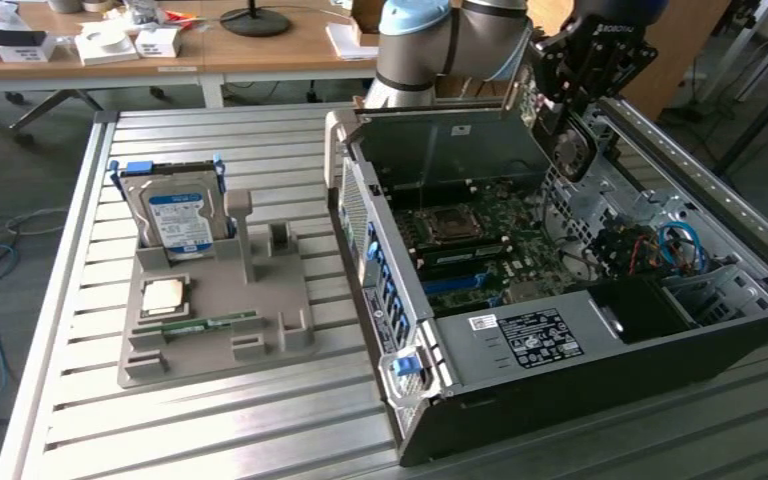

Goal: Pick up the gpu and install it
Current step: 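Pick up the gpu and move the gpu toward the slot, then insert the gpu into the slot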

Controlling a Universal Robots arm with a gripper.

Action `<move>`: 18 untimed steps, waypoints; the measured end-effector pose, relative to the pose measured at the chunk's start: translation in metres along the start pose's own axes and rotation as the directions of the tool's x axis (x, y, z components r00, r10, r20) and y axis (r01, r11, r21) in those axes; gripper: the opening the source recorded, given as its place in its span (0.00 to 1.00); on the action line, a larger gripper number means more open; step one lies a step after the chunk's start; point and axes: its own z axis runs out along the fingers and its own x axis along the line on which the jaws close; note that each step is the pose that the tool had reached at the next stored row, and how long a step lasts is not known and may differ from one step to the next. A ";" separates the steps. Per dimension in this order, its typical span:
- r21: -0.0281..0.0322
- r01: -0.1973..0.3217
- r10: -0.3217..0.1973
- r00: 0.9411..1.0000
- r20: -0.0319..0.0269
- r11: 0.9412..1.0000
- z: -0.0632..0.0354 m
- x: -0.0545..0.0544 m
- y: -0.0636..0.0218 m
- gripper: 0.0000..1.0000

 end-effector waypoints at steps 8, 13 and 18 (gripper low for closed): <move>0.000 0.000 0.000 1.000 0.000 1.000 0.0003 -0.009 0.0001 0.26; 0.000 0.000 0.000 1.000 0.000 1.000 0.0003 -0.009 0.0001 0.26; 0.000 0.000 0.000 1.000 0.000 1.000 0.0003 -0.009 0.0001 0.26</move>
